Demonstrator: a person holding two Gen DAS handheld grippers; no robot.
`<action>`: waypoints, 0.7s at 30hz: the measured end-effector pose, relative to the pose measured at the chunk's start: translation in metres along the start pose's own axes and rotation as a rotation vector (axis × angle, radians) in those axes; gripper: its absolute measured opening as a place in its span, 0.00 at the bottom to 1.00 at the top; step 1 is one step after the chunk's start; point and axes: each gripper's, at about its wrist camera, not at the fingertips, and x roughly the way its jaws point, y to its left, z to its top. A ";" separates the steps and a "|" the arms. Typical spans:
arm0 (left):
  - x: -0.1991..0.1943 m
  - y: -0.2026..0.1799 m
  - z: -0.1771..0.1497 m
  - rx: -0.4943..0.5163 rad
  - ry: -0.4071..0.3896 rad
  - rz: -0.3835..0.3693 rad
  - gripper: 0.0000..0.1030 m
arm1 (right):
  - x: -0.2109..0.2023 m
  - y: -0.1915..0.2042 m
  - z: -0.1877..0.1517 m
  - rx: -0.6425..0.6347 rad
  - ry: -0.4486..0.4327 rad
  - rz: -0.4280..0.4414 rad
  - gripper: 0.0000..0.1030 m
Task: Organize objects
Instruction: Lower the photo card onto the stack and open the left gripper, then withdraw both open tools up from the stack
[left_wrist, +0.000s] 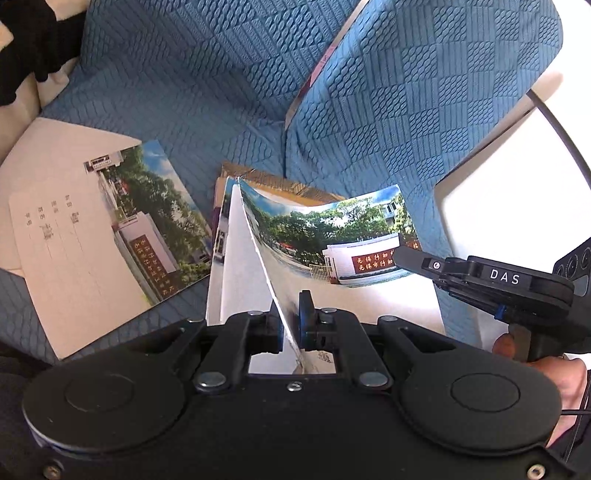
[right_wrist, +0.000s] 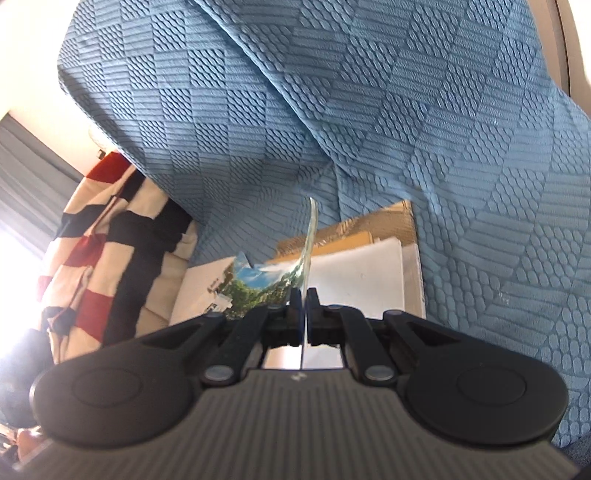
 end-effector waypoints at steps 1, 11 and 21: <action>0.002 0.001 0.000 -0.008 0.005 0.003 0.07 | 0.002 -0.002 -0.001 0.004 0.007 -0.002 0.04; 0.018 -0.001 -0.006 0.019 0.033 0.023 0.07 | 0.013 -0.019 -0.009 0.011 0.034 -0.023 0.04; 0.009 -0.004 -0.006 0.025 0.031 0.061 0.32 | 0.014 -0.017 -0.011 -0.011 0.059 -0.103 0.17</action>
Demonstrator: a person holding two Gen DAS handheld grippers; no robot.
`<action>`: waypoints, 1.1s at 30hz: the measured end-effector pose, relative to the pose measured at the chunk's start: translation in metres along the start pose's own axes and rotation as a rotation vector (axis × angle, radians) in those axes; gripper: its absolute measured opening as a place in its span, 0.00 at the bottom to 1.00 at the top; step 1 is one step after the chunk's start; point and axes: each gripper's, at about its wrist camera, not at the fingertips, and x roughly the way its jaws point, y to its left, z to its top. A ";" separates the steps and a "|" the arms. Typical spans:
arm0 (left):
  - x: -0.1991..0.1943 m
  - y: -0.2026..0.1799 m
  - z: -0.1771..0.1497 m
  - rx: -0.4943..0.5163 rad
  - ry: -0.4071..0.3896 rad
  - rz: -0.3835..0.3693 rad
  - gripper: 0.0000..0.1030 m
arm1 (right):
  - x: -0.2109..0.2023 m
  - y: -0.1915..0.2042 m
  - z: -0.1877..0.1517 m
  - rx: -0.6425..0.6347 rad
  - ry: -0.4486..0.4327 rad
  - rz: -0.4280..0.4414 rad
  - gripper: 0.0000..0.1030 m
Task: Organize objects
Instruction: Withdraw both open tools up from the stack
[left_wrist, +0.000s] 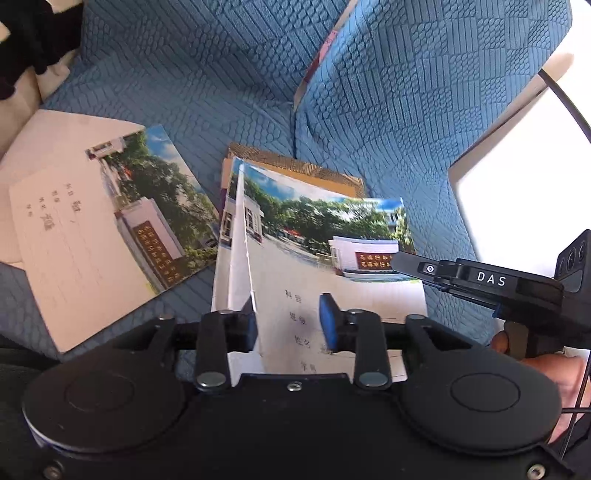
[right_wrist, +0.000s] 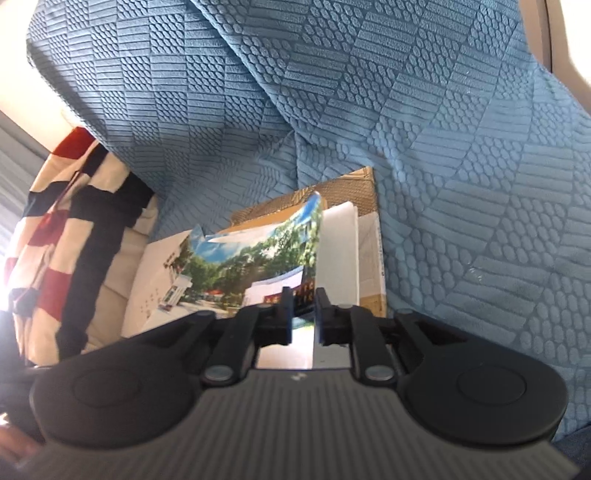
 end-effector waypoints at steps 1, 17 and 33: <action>-0.003 0.000 0.000 0.003 -0.004 0.011 0.32 | -0.002 0.000 0.001 0.003 0.001 -0.010 0.23; -0.095 -0.022 0.003 0.028 -0.179 0.042 0.36 | -0.074 0.050 0.008 -0.112 -0.131 -0.029 0.35; -0.161 -0.019 -0.044 -0.019 -0.307 0.097 0.34 | -0.132 0.125 -0.039 -0.293 -0.209 0.073 0.35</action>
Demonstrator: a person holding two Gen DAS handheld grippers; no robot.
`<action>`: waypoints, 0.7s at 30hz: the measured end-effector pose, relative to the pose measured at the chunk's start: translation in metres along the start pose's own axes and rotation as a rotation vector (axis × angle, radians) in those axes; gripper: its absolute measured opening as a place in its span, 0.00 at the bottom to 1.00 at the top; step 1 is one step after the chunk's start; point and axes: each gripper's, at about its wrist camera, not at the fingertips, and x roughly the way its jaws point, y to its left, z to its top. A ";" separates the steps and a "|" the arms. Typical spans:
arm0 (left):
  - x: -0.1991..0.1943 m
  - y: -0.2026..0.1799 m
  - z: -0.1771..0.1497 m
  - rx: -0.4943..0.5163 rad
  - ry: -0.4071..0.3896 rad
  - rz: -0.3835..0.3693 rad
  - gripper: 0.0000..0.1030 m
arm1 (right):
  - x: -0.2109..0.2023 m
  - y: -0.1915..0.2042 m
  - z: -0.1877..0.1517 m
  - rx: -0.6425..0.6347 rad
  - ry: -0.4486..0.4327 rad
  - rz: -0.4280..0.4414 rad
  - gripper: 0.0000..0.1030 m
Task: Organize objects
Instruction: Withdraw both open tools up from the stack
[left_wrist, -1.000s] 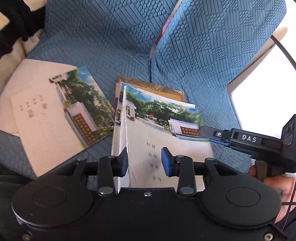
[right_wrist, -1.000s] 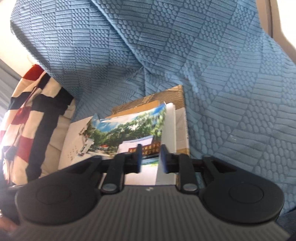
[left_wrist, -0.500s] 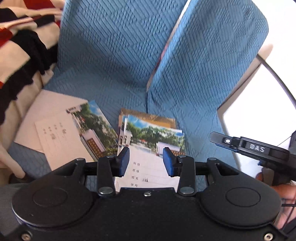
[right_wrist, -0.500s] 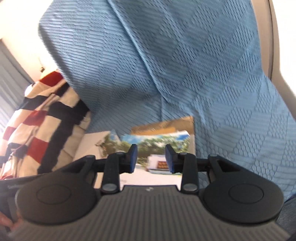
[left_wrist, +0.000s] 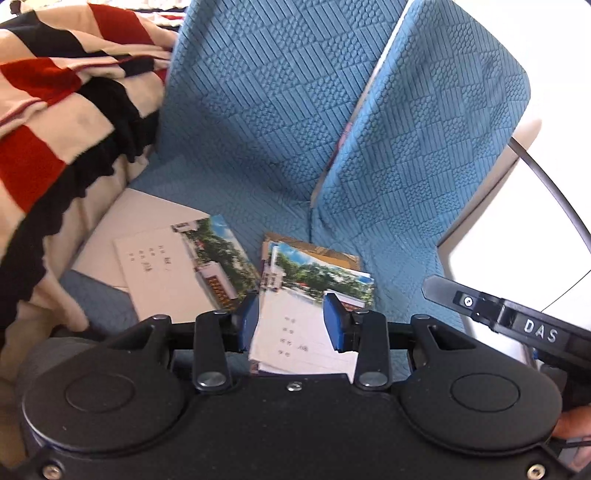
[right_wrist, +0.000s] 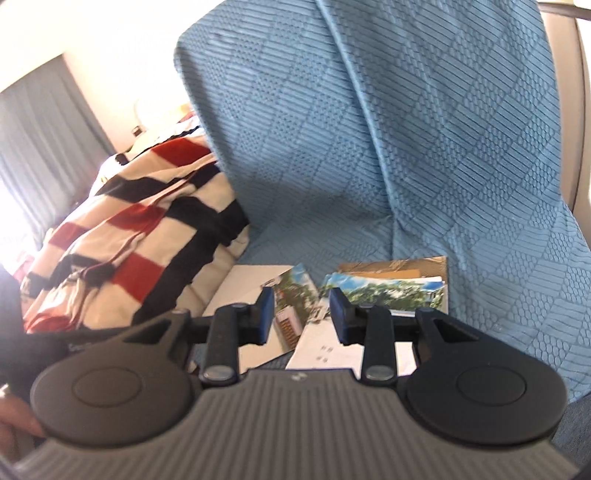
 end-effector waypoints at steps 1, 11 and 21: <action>-0.004 0.001 -0.002 0.005 -0.010 0.012 0.34 | -0.002 0.004 -0.003 -0.016 0.001 0.001 0.35; -0.018 0.010 -0.010 0.000 -0.050 0.051 0.34 | -0.002 0.033 -0.016 -0.098 0.016 0.027 0.35; -0.005 0.037 -0.002 -0.041 -0.037 0.077 0.35 | 0.030 0.036 -0.003 -0.110 0.052 0.017 0.35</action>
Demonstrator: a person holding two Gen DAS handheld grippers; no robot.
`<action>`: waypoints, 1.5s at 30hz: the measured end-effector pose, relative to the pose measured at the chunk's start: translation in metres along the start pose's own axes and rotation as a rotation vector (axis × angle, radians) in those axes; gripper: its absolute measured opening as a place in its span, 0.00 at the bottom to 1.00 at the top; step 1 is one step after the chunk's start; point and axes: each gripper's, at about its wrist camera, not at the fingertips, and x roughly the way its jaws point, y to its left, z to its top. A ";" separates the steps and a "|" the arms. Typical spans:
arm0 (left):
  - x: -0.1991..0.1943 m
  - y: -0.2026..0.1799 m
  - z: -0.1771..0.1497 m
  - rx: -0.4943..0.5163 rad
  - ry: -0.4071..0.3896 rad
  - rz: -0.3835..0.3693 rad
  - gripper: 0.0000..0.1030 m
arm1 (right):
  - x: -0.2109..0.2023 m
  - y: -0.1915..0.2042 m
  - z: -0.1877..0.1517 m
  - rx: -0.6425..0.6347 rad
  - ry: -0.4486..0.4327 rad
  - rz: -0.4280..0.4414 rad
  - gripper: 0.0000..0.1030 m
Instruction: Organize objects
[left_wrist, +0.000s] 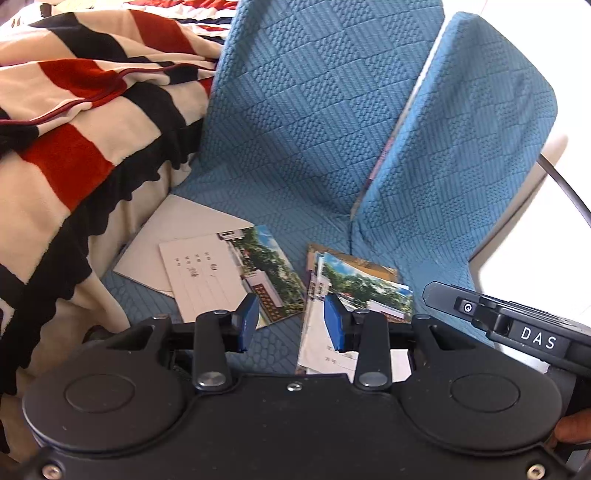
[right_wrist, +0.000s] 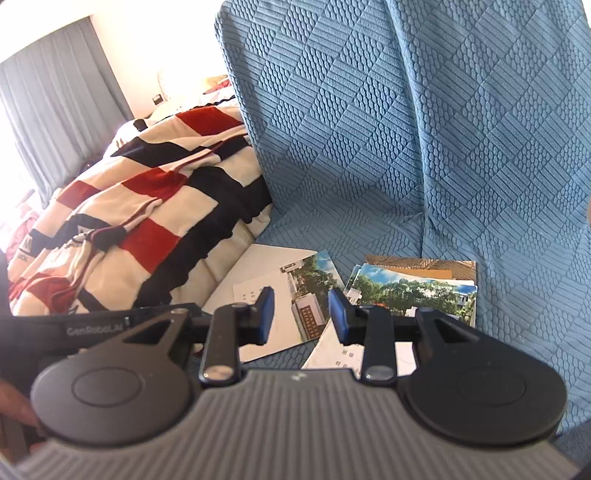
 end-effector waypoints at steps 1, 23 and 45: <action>0.002 0.003 0.001 -0.005 0.002 0.002 0.35 | 0.004 0.001 0.001 -0.003 0.005 0.000 0.35; 0.098 0.076 0.032 -0.128 0.082 0.068 0.35 | 0.128 -0.013 0.025 -0.011 0.125 -0.016 0.35; 0.214 0.137 0.033 -0.209 0.226 0.124 0.36 | 0.293 -0.041 0.042 -0.044 0.412 0.017 0.51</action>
